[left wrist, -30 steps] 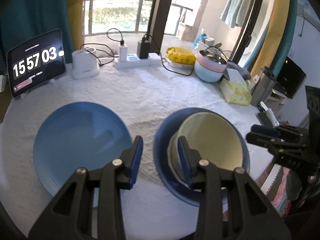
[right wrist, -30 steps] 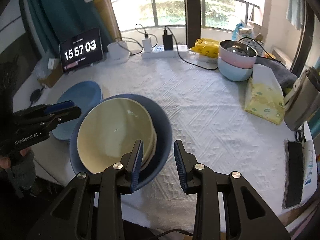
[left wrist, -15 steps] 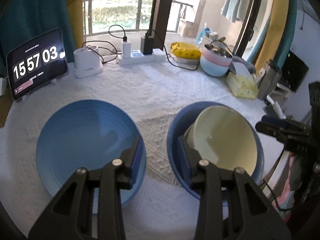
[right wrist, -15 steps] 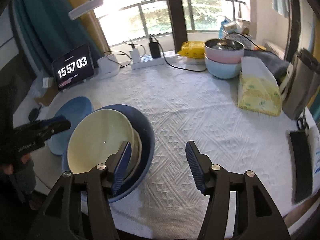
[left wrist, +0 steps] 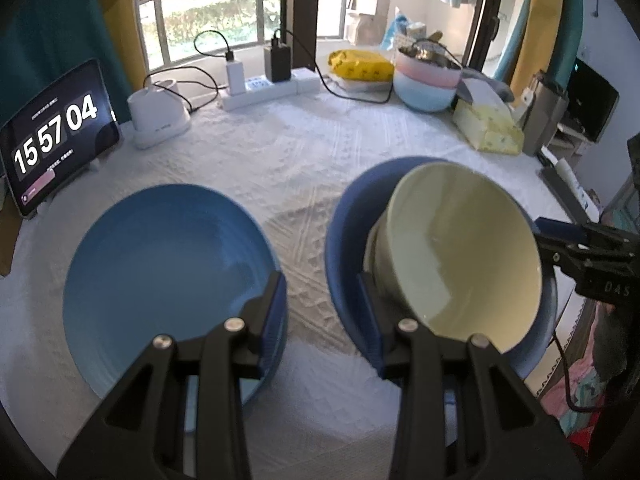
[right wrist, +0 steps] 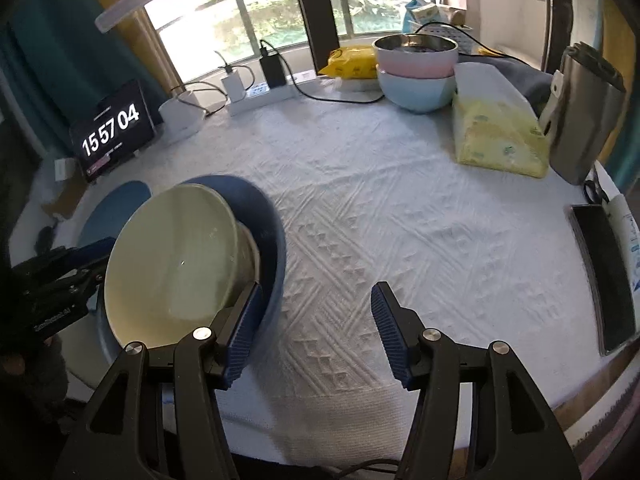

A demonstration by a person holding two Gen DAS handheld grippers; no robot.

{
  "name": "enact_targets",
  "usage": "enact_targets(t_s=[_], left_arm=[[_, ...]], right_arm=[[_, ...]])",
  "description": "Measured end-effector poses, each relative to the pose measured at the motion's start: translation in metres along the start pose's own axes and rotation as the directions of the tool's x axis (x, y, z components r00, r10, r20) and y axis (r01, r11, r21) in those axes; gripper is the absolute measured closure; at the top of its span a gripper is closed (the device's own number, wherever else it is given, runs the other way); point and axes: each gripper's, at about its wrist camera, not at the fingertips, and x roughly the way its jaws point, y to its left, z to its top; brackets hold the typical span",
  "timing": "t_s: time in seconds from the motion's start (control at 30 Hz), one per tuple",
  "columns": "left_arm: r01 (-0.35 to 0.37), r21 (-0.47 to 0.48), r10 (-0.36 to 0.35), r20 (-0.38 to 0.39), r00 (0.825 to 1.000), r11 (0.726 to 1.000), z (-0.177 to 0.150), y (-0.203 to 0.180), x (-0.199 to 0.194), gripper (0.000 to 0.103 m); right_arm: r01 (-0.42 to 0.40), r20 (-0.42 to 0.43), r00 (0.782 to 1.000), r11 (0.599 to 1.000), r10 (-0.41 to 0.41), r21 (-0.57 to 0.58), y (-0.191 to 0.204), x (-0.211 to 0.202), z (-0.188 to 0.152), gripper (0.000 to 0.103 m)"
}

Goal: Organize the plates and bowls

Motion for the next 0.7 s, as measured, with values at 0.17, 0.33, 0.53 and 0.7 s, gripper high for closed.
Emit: enact_targets(t_s=[0.17, 0.33, 0.53, 0.7], left_arm=[[-0.049, 0.037, 0.049, 0.004, 0.999, 0.998, 0.000, -0.007, 0.000, 0.065], [-0.099, 0.077, 0.098, 0.011, 0.995, 0.992, 0.000, -0.012, 0.005, 0.065], [-0.077, 0.065, 0.076, 0.020, 0.997, 0.995, 0.000, -0.009, 0.008, 0.067], [-0.088, 0.074, 0.085, 0.055, 0.995, 0.993, -0.003, -0.016, 0.007, 0.075]], right_arm=[[0.028, 0.036, 0.999, 1.000, -0.028, 0.010, 0.003, 0.002, -0.003, 0.044], [-0.043, 0.014, 0.999, 0.998, 0.043, 0.037, -0.005, 0.006, -0.002, 0.044], [-0.090, 0.045, 0.995, 0.992, 0.086, 0.091, -0.012, 0.008, -0.006, 0.044], [-0.120, 0.074, 0.991, 0.987, 0.113, 0.106, -0.012, 0.010, -0.005, 0.057]])
